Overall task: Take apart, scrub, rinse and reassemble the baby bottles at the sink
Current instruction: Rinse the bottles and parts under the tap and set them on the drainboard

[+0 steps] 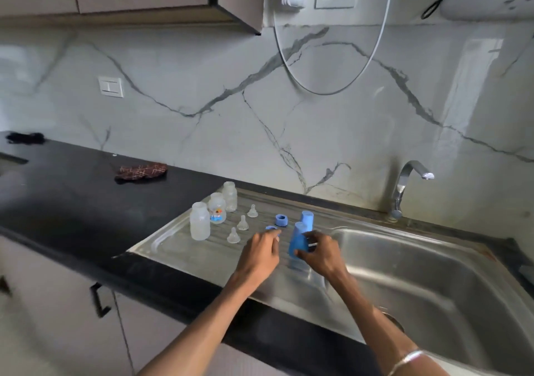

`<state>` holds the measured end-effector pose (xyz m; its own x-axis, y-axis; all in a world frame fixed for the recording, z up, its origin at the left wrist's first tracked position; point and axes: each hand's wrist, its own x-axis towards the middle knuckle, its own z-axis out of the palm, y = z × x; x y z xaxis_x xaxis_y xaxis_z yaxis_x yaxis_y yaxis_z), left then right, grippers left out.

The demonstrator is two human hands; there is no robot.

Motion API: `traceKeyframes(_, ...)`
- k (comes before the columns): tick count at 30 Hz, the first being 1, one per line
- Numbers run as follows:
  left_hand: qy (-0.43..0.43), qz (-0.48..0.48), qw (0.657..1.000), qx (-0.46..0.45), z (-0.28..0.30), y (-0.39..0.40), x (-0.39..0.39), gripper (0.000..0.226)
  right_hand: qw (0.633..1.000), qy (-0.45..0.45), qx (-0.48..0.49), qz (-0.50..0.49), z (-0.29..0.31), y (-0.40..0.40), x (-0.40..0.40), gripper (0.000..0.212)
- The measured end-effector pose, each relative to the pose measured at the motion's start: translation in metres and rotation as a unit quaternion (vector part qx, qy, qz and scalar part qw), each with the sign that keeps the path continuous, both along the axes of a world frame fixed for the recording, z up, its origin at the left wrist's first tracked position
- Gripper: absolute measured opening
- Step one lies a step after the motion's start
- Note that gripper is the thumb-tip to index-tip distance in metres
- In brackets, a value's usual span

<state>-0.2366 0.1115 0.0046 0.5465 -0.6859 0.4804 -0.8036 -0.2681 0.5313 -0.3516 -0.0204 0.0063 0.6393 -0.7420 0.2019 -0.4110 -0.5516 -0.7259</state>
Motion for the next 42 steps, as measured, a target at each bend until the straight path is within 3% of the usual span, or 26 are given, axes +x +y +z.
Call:
traceKeyframes(9,0.032,0.053,0.998,0.023,-0.018,0.038,0.044,0.038,1.0,0.021,-0.011,-0.001,-0.019,0.021,0.032,0.05)
traceKeyframes(14,0.032,0.044,0.998,0.017,-0.02,0.04,0.045,0.039,1.0,0.016,-0.012,-0.009,-0.026,0.018,0.037,0.053)
traceKeyframes(19,0.022,0.035,0.999,0.011,-0.024,0.033,0.04,0.041,1.0,0.019,0.011,0.0,-0.031,0.013,0.03,0.073)
traceKeyframes(22,0.008,0.015,1.0,-0.011,-0.015,0.02,0.027,0.041,1.0,-0.016,0.02,-0.012,-0.025,-0.001,0.013,0.064)
traceKeyframes(30,-0.011,-0.092,0.994,-0.056,0.013,-0.075,-0.051,0.042,0.993,-0.05,-0.012,-0.111,0.003,-0.072,-0.069,0.022)
traceKeyframes(42,0.02,-0.15,0.988,-0.006,-0.002,-0.215,-0.142,0.036,0.974,-0.028,-0.023,-0.225,-0.006,-0.176,-0.165,0.025)
